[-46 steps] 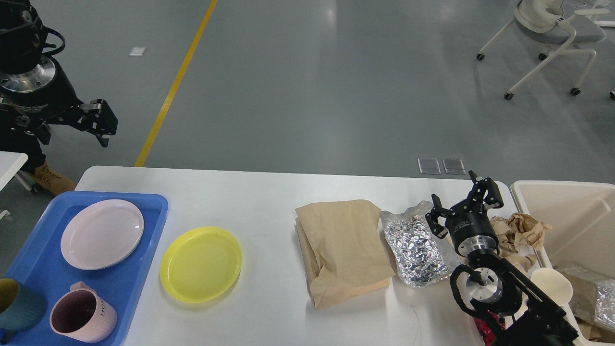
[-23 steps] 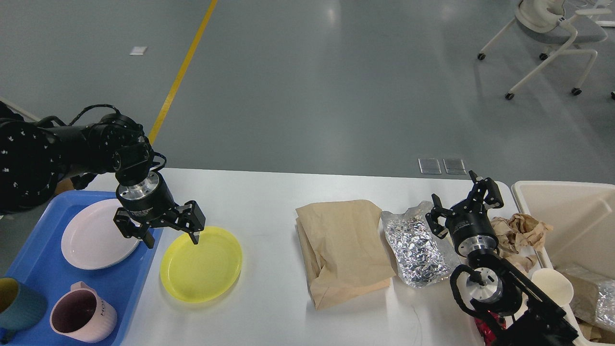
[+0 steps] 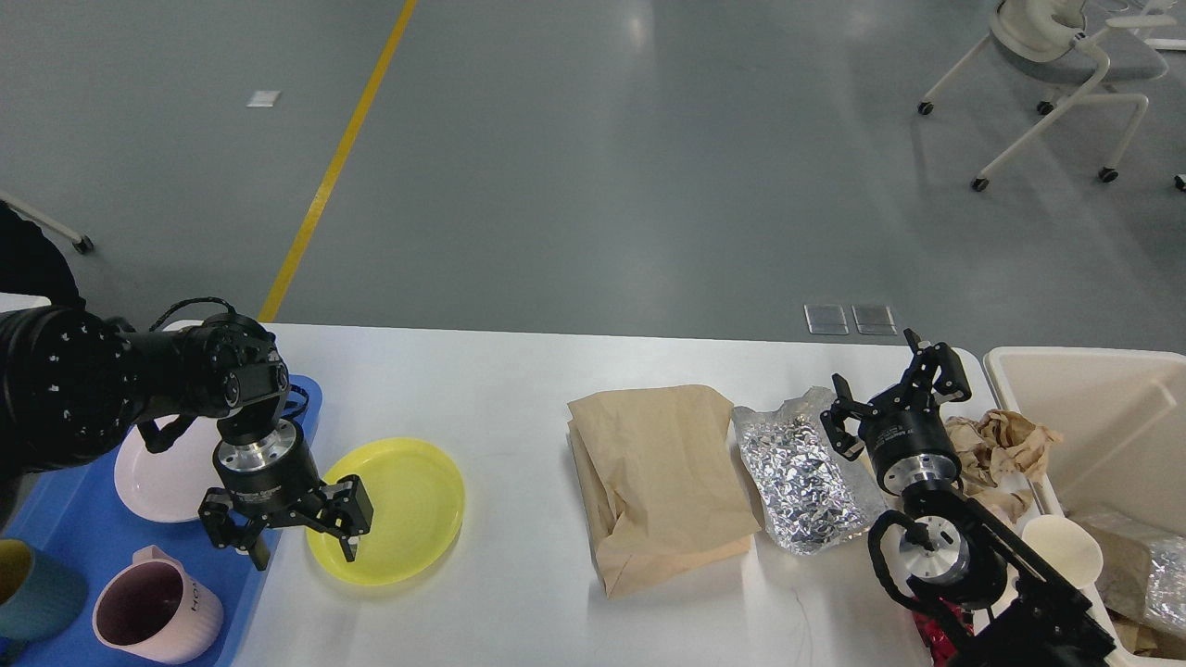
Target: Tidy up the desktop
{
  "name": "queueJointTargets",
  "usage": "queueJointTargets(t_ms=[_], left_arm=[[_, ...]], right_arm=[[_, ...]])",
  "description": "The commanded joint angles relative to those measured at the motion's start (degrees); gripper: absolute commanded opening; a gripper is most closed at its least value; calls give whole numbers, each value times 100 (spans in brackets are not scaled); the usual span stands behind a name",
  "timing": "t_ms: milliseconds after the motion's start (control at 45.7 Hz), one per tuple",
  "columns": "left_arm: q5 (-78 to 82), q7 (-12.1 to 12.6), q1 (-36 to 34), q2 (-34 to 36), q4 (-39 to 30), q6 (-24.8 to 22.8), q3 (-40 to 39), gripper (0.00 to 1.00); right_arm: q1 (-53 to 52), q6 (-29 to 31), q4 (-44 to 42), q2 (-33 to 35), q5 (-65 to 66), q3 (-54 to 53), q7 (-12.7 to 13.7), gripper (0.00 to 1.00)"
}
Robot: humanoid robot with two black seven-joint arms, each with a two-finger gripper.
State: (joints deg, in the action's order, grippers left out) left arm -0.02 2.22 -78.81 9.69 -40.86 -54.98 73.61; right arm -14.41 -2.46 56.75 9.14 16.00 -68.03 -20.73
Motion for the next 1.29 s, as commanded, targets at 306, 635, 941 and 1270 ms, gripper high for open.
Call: queueJointTargets(t_ms=[306, 635, 941, 1270], left_arm=[[10, 94, 208, -81, 25, 400, -4, 95], [19, 138, 278, -160, 34, 988, 5, 95], [2, 138, 419, -169, 34, 1367, -30, 95], [-42, 138, 603, -266, 34, 1692, -171, 94]], right_arm=[[0, 0, 3, 0, 0, 0, -2, 100], [0, 0, 3, 0, 0, 0, -2, 100], [8, 0, 3, 0, 0, 0, -2, 100], [0, 0, 3, 0, 0, 0, -2, 100]])
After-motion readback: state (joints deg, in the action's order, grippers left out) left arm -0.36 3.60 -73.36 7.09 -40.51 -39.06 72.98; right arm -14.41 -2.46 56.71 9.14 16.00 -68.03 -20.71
